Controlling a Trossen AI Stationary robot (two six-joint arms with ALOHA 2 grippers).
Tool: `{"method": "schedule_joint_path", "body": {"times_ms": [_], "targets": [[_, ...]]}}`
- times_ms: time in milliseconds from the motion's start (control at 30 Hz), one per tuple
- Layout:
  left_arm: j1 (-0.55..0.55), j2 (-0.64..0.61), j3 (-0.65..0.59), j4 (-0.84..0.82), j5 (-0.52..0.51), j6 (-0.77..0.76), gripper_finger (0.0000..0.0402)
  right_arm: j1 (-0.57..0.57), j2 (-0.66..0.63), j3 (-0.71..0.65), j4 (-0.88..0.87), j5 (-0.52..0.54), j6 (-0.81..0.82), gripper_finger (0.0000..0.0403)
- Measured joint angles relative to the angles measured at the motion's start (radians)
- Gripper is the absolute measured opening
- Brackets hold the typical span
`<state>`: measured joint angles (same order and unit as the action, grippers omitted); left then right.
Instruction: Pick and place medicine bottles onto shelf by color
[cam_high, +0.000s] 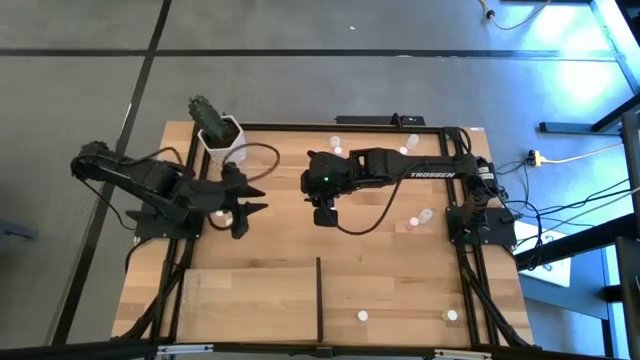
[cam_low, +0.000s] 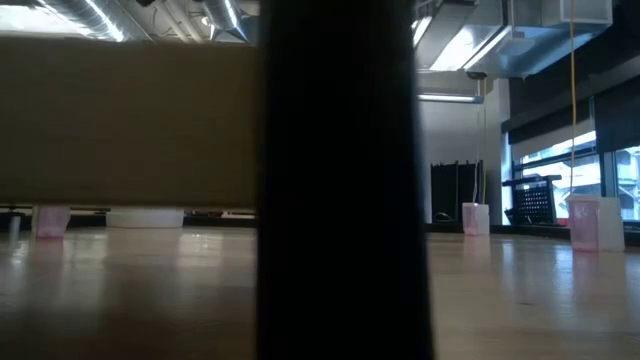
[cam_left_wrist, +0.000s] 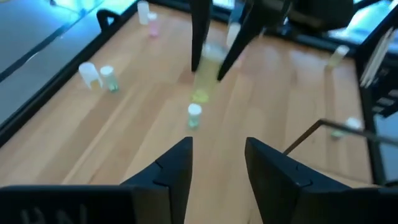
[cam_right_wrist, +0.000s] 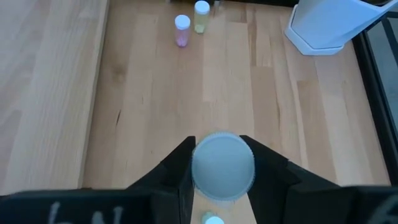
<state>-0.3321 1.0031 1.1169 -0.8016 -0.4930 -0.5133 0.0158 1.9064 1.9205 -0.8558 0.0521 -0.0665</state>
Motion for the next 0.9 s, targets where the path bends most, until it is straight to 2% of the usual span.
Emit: {"method": "schedule_joint_path", "body": {"times_ms": [333,533,667,900], "targets": [[0.0,0.129,-0.005,0.007,-0.032,0.053,0.0141,0.0,0.0,0.0,0.0,0.0,-0.023,0.0116],[0.0,0.193,-0.005,0.01,-0.139,0.053,0.0141,0.0,0.0,0.0,0.017,0.0,-0.05,0.0116],[0.001,0.216,-0.005,0.012,-0.211,0.054,0.0141,0.0,0.0,0.0,0.031,-0.001,-0.051,0.0116],[0.006,0.202,-0.005,0.012,-0.213,0.052,0.0141,-0.016,0.007,0.0,0.03,-0.004,-0.051,0.0116]]}}
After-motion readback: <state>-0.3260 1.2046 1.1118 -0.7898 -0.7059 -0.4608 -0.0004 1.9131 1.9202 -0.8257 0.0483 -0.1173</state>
